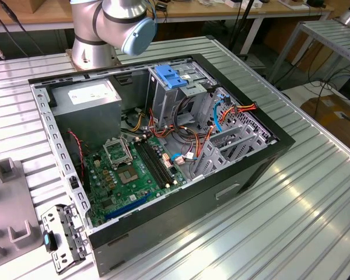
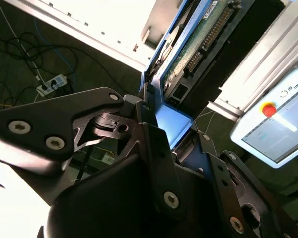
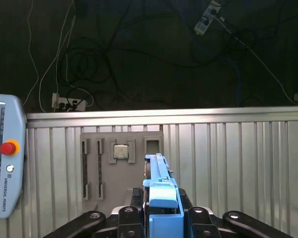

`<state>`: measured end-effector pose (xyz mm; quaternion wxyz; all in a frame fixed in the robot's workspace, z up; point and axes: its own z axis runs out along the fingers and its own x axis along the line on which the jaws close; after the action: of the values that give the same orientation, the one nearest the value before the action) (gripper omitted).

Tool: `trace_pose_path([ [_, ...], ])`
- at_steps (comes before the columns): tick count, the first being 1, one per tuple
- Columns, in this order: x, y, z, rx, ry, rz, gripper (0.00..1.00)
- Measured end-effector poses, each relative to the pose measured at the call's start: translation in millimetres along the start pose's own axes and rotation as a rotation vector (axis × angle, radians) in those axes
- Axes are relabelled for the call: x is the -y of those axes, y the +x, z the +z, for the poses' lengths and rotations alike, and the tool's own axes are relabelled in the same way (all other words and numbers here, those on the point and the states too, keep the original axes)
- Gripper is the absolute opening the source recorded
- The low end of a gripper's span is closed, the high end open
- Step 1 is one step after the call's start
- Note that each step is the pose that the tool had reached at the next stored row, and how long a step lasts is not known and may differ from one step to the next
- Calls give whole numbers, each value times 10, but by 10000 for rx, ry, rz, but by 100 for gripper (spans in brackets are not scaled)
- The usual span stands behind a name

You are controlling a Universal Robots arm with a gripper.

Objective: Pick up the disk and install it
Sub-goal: 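Pick up the disk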

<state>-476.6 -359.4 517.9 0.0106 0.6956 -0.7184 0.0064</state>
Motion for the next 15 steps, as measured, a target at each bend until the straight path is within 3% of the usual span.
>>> trace_pose_path([
  [5,6,1,-3,2,0,-1,37],
  [9,50,-1,-3,2,0,-1,37],
  [15,204,-6,-5,2,-1,0,37],
])
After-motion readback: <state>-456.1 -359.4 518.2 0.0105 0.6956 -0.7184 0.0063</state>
